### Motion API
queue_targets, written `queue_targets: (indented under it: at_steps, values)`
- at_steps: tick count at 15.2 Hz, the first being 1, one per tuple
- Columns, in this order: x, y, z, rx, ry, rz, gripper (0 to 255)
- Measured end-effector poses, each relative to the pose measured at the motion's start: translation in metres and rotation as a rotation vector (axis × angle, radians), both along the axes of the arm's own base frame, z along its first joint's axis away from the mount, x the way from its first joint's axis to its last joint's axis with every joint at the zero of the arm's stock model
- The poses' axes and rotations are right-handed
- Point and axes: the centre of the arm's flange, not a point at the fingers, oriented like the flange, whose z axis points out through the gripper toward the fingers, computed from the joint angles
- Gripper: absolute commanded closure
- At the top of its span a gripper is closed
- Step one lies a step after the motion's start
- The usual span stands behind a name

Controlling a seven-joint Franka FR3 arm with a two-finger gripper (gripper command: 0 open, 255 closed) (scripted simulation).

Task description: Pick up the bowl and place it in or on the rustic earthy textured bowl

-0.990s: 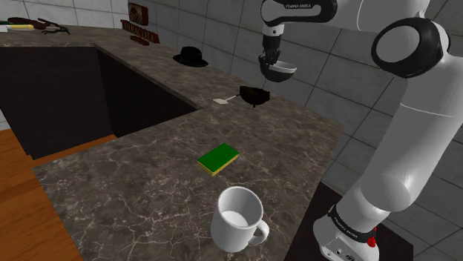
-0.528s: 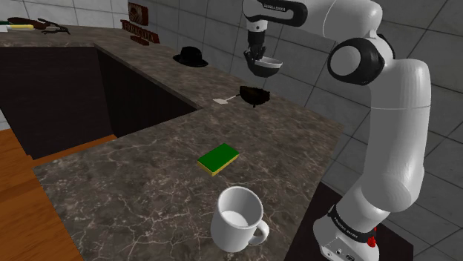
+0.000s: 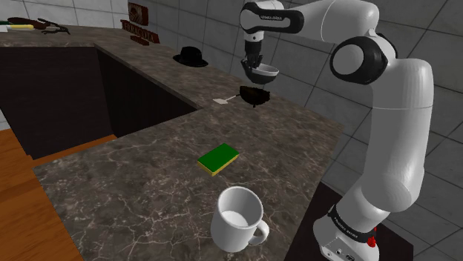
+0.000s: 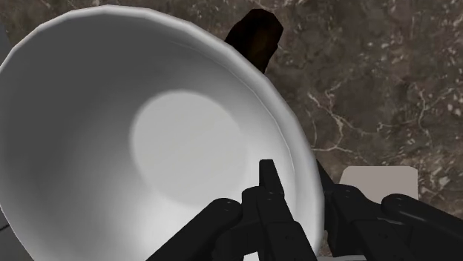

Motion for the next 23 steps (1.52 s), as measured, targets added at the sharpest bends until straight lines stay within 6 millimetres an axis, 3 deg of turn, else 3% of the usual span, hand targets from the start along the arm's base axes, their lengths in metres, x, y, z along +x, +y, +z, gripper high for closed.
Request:
queue_targets:
  at_steps: [6,12,13,19,23]
  values:
    - [-0.001,0.0,-0.031,0.0,0.0,0.0,255]
    - [0.0,0.0,-0.035,0.0,0.0,0.0,255]
    - [0.0,0.0,-0.035,0.0,0.0,0.0,0]
    - [0.0,0.0,-0.035,0.0,-0.001,0.0,0]
    - [0.003,0.01,0.002,-0.001,-0.002,0.001,0]
